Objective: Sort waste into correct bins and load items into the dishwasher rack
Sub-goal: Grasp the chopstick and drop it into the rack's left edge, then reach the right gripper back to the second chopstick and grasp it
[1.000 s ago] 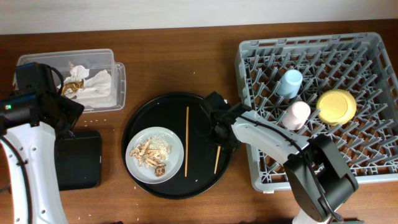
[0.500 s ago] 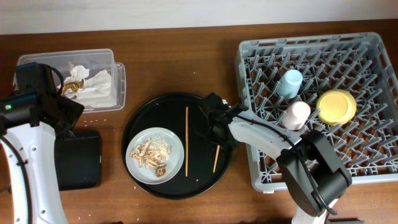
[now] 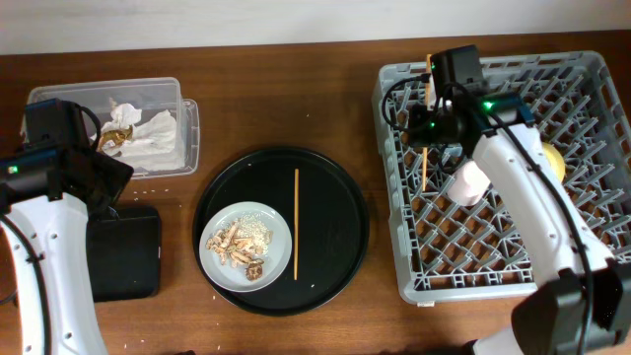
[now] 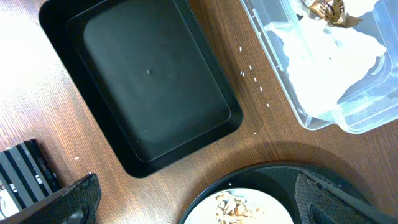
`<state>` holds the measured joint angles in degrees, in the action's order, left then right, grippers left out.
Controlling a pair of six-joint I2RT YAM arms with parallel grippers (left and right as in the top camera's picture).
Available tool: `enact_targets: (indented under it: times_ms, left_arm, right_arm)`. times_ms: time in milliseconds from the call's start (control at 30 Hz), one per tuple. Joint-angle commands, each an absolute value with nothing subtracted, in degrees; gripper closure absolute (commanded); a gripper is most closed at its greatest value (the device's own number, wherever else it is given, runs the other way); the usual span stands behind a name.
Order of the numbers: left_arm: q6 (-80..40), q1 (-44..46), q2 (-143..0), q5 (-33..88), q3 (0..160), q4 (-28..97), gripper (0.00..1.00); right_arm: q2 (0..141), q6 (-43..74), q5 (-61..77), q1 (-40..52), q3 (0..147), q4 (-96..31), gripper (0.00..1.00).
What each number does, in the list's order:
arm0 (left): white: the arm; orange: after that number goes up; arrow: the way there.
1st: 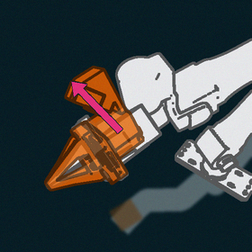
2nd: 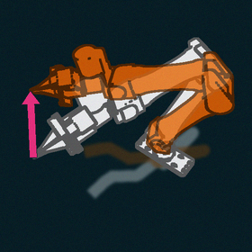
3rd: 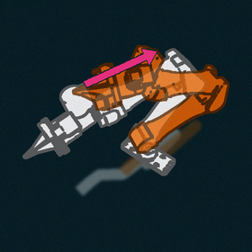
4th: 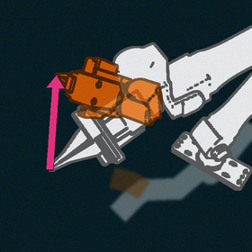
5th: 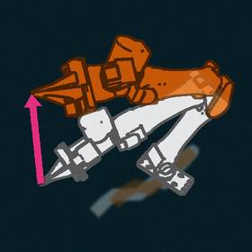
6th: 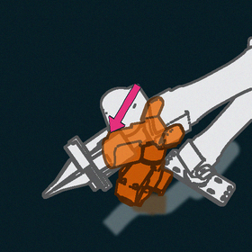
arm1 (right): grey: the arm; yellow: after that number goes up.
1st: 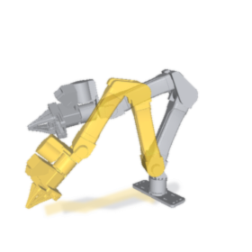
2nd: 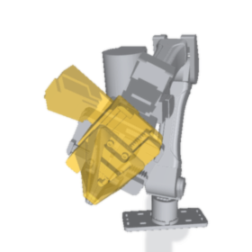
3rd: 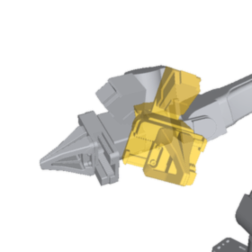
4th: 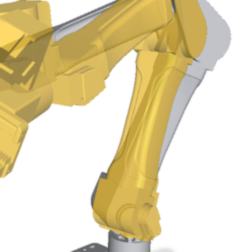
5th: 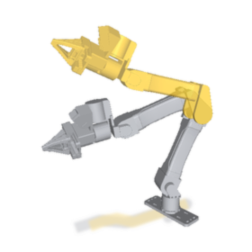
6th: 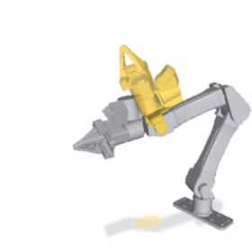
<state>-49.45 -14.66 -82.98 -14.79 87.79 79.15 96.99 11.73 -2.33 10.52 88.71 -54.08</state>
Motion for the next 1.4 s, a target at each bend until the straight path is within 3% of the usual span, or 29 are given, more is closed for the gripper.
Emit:
enact_targets:
  times_ms: [0,33,67,100,133,267,367,467,500,567,667,767,867,933,1267,1333,1367]
  left_arm:
    - [-49.17,-14.81,-82.98,-15.20,87.79,79.18,0.01]
    - [-49.17,-14.81,-82.96,-15.20,87.79,79.18,0.01]
    - [-49.17,-14.81,-82.96,-15.20,87.79,79.18,0.01]
    - [-49.17,-14.81,-82.98,-15.20,87.79,79.18,0.01]
    - [-49.17,-14.81,-82.96,-15.22,87.77,79.18,0.01]
    - [-49.17,-14.81,-82.96,-15.22,87.79,79.18,0.01]
    - [-49.17,-14.81,-82.96,-15.22,87.79,79.18,0.01]
    - [-49.17,-14.81,-82.96,-15.20,87.79,79.18,0.01]
    - [-49.17,-14.81,-82.98,-15.20,87.79,79.18,0.01]
    - [-49.17,-14.81,-82.96,-15.20,87.79,79.18,0.01]
    - [-49.17,-14.81,-82.98,-15.20,87.77,79.18,0.01]
    - [-49.17,-14.81,-82.96,-15.20,87.79,79.18,0.01]
    - [-49.17,-14.81,-82.98,-15.20,87.79,79.18,0.01]
    - [-49.17,-14.81,-82.98,-15.22,87.79,79.18,0.01]
    - [-49.17,-14.81,-82.98,-15.22,87.79,79.18,0.01]
    - [-49.17,-14.81,-82.96,-15.22,87.79,79.18,0.01]
    - [-49.17,-14.81,-82.96,-15.20,87.79,79.18,0.01]
  right_arm:
    - [102.02,9.26,0.40,10.48,89.03,-52.62,0.95]
    - [103.09,9.26,0.91,10.48,89.03,-52.25,0.89]
    - [103.74,9.26,0.91,10.48,89.03,-52.07,0.62]
    - [103.98,9.28,0.86,10.48,89.03,-52.25,0.22]
    - [103.83,9.39,0.89,10.48,89.08,-53.15,0.17]
    - [98.85,14.24,7.38,10.55,89.23,-59.22,0.16]
    - [97.10,14.44,21.54,13.32,89.21,-61.12,0.18]
    - [98.00,23.44,17.47,19.90,89.03,-58.72,0.20]
    - [99.20,29.63,10.39,23.62,89.03,-56.51,0.28]
    - [102.32,34.11,3.09,29.08,89.03,-52.90,0.53]
    - [109.19,39.07,2.02,34.41,89.03,-45.95,0.57]
    - [115.42,43.35,1.78,37.32,89.06,-40.07,0.69]
    - [119.81,46.00,-1.45,39.79,89.06,-38.57,0.70]
    - [121.71,47.05,-2.07,41.10,89.03,-38.87,0.77]
    - [125.47,48.53,-6.94,44.29,89.03,-41.01,0.77]
    - [125.99,48.53,-5.48,44.29,89.03,-41.58,0.85]
    - [125.73,48.51,-4.34,44.29,89.06,-41.80,0.96]
